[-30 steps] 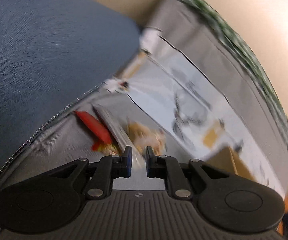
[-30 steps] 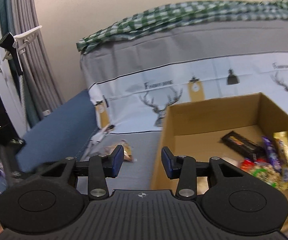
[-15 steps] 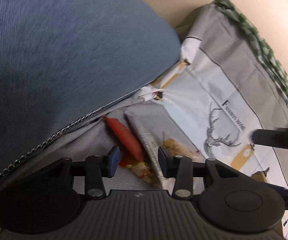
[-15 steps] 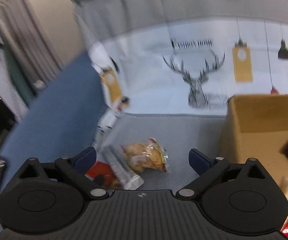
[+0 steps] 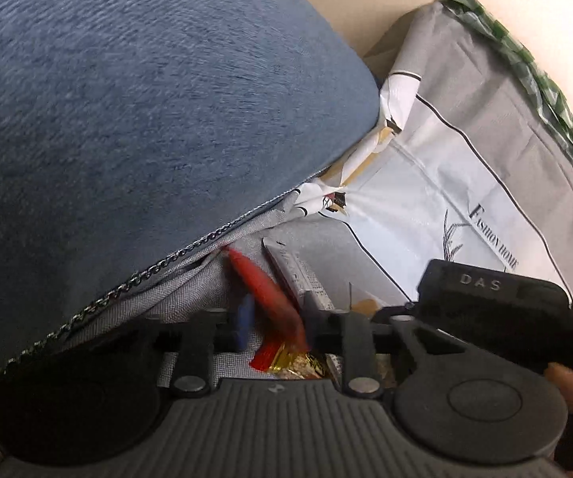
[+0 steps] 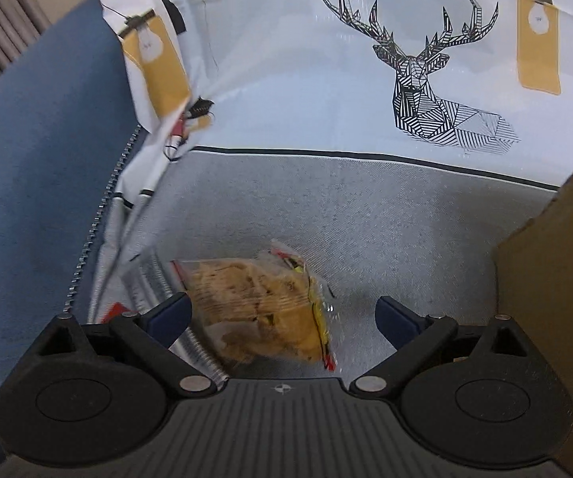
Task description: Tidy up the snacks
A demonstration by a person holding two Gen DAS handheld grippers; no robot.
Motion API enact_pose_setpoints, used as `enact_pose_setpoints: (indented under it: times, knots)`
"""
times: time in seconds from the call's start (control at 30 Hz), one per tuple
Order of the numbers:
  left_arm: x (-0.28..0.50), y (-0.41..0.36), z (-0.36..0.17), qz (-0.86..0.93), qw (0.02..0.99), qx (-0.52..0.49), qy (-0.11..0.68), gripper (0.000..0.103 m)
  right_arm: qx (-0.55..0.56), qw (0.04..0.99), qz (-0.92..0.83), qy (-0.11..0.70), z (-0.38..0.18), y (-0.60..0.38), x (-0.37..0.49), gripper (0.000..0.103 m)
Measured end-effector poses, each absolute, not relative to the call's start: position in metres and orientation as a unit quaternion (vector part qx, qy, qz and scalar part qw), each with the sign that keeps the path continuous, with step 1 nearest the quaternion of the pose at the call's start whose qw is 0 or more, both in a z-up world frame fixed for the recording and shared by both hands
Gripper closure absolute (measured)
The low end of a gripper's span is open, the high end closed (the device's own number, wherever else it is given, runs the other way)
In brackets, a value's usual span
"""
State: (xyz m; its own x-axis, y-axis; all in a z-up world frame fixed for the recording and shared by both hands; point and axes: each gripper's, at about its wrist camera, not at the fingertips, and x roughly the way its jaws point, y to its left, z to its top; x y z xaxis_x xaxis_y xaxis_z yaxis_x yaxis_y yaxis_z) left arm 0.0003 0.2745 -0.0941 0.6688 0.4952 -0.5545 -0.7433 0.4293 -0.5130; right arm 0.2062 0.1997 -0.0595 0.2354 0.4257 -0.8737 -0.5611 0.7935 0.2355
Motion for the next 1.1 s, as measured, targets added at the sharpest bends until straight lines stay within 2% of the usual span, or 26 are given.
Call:
enact_pose_setpoints:
  times: [0.03,0.07,0.17,0.23,0.43,0.77,0.87,1.1]
  knots:
    - [0.0,0.274,-0.094,0.37,0.832,-0.38,0.165,0.091,-0.062,0.782,0.319,0.532,-0.062,0.2,0.207,0.011]
    - [-0.001,0.274,-0.094,0.365,0.834,-0.379,0.165,0.095,-0.06,0.781,0.325,0.53,-0.063,0.201,0.206,0.02]
    - [-0.002,0.272,-0.089,0.354,0.844,-0.368,0.161,0.098,-0.051,0.783,0.335,0.522,-0.059,0.197,0.204,0.04]
    - [-0.005,0.269,-0.084,0.348,0.851,-0.359,0.159,0.098,-0.051,0.786,0.339,0.515,-0.052,0.192,0.199,0.044]
    - [-0.019,0.262,-0.074,0.313,0.867,-0.345,0.178,0.098,-0.043,0.811,0.34,0.474,-0.01,0.152,0.18,0.047]
    - [-0.049,0.238,-0.034,0.172,0.911,-0.261,0.268,0.098,-0.014,0.827,0.394,0.401,0.067,0.056,0.092,0.048]
    - [-0.063,0.23,-0.024,0.131,0.921,-0.211,0.301,0.098,-0.017,0.818,0.423,0.39,0.07,0.029,0.053,0.048]
    - [-0.079,0.233,-0.036,0.085,0.899,-0.238,0.358,0.098,-0.029,0.803,0.449,0.39,0.031,-0.003,-0.014,0.048]
